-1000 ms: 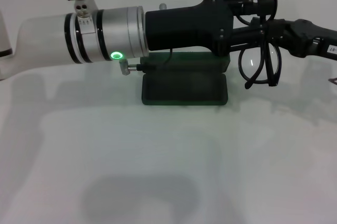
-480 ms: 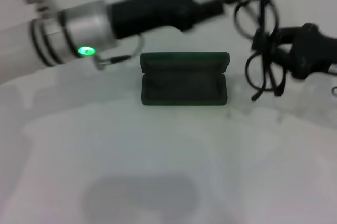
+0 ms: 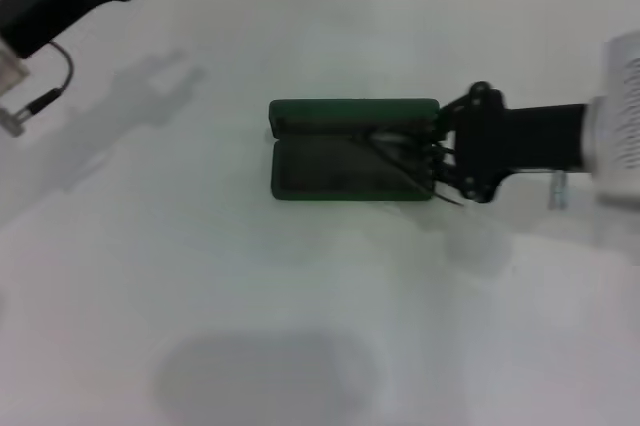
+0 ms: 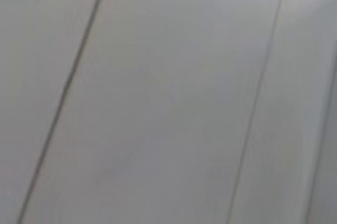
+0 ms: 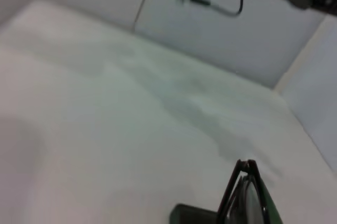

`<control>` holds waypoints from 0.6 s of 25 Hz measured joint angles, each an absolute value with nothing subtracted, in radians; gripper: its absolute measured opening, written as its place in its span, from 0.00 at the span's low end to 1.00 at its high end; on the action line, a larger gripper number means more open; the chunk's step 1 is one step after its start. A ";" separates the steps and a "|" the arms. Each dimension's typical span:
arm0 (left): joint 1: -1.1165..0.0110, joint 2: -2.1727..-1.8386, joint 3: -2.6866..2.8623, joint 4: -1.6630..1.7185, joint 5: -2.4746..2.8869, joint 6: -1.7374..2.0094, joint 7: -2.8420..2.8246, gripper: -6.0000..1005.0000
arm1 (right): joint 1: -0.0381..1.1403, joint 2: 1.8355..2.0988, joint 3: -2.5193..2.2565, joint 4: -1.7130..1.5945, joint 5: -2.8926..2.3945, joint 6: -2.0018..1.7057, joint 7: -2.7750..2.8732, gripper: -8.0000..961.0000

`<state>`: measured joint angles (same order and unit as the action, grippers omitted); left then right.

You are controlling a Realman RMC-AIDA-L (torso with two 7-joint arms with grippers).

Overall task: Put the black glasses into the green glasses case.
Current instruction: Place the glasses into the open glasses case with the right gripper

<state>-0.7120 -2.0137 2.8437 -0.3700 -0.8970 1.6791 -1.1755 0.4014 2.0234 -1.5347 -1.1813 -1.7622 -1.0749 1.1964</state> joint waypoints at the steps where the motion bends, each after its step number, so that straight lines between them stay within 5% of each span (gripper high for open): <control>1: -0.704 -2.012 2.844 -0.370 -0.906 1.679 -1.177 0.51 | 0.401 2.023 -1.535 -1.181 -1.762 -1.075 1.196 0.14; 15: -0.708 -2.011 2.844 -0.378 -0.907 1.656 -1.178 0.51 | 0.399 2.026 -1.835 -1.246 -1.879 -0.659 1.265 0.15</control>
